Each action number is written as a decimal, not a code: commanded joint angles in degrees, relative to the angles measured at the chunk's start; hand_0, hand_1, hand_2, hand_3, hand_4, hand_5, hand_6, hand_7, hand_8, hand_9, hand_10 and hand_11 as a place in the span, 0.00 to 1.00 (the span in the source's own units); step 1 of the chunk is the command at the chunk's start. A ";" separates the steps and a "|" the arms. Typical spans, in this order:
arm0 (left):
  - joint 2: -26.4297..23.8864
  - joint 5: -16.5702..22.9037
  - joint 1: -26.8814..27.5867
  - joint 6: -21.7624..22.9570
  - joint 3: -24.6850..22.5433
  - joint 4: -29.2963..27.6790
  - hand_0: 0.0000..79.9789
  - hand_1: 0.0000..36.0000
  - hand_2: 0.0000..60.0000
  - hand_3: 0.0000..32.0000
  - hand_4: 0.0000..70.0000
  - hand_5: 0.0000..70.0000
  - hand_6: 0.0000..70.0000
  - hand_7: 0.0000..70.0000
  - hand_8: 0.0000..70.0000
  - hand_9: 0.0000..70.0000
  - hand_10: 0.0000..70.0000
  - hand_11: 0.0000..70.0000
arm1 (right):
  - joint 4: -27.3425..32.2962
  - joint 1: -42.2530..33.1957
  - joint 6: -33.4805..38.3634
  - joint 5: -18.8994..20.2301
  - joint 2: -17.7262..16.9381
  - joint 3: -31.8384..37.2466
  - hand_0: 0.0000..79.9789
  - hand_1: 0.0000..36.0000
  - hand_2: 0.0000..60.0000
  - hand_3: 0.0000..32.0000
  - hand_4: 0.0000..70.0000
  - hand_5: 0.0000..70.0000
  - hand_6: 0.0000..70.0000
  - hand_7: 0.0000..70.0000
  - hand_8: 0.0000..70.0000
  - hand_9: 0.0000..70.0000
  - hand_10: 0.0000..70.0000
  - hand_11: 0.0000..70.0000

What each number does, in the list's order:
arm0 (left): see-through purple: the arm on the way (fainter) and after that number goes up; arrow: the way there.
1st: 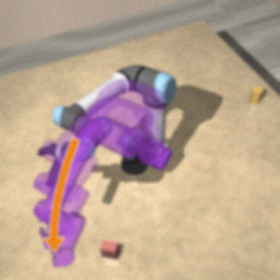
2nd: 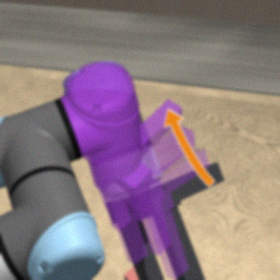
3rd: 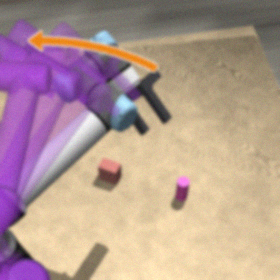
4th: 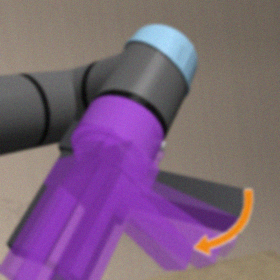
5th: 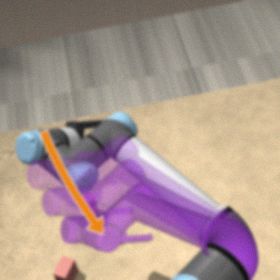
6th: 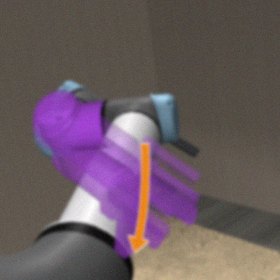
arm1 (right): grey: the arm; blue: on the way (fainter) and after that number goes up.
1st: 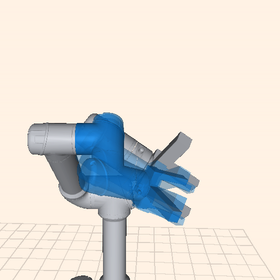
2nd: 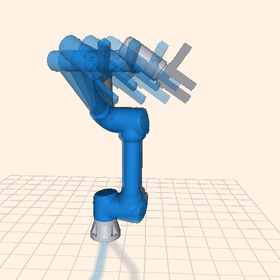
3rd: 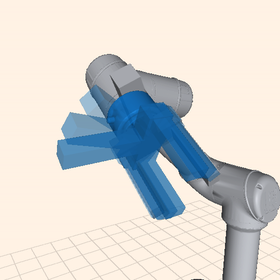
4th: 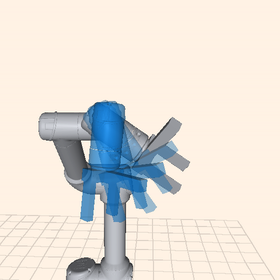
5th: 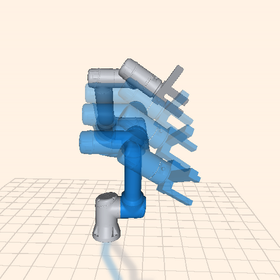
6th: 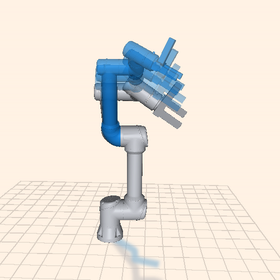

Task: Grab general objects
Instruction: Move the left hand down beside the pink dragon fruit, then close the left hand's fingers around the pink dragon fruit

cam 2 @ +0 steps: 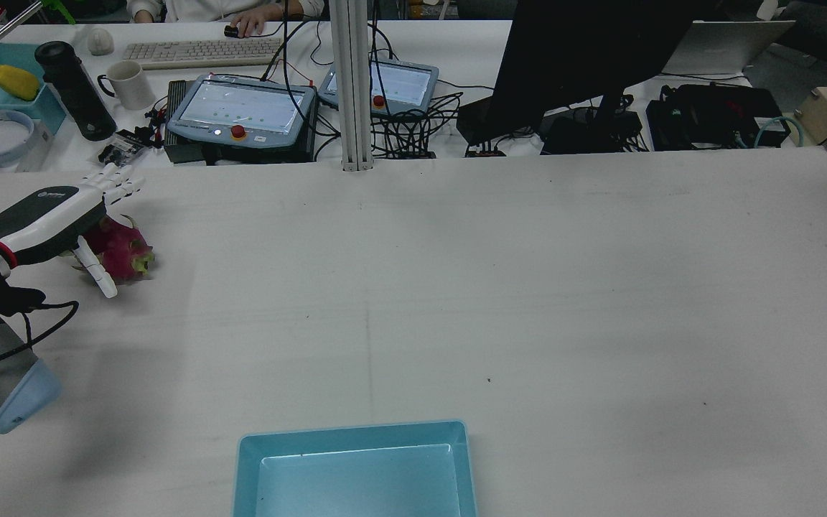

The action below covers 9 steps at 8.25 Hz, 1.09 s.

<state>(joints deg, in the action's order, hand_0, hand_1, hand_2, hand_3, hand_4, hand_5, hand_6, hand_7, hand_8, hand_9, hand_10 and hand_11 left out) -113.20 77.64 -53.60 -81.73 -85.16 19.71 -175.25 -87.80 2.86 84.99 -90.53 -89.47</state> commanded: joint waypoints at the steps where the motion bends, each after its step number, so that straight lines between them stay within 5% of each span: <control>1: 0.17 0.06 -0.46 -0.27 2.53 -1.59 0.63 0.52 0.11 0.00 0.00 0.14 0.00 0.05 0.00 0.00 0.02 0.06 | 0.00 0.00 -0.05 0.00 0.00 0.00 0.00 0.00 0.00 0.00 0.00 0.00 0.00 0.00 0.00 0.00 0.00 0.00; 9: -0.18 0.06 0.16 -0.18 6.13 -5.90 0.63 0.52 0.14 0.00 0.02 0.31 0.00 0.08 0.00 0.00 0.03 0.07 | 0.00 0.00 -0.05 0.00 0.00 0.00 0.00 0.00 0.00 0.00 0.00 0.00 0.00 0.00 0.00 0.00 0.00 0.00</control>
<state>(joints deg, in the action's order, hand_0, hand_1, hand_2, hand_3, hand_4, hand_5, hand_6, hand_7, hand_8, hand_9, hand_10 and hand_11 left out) -113.22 77.70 -53.63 -81.93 -80.30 15.17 -175.25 -87.80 2.86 84.99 -90.53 -89.47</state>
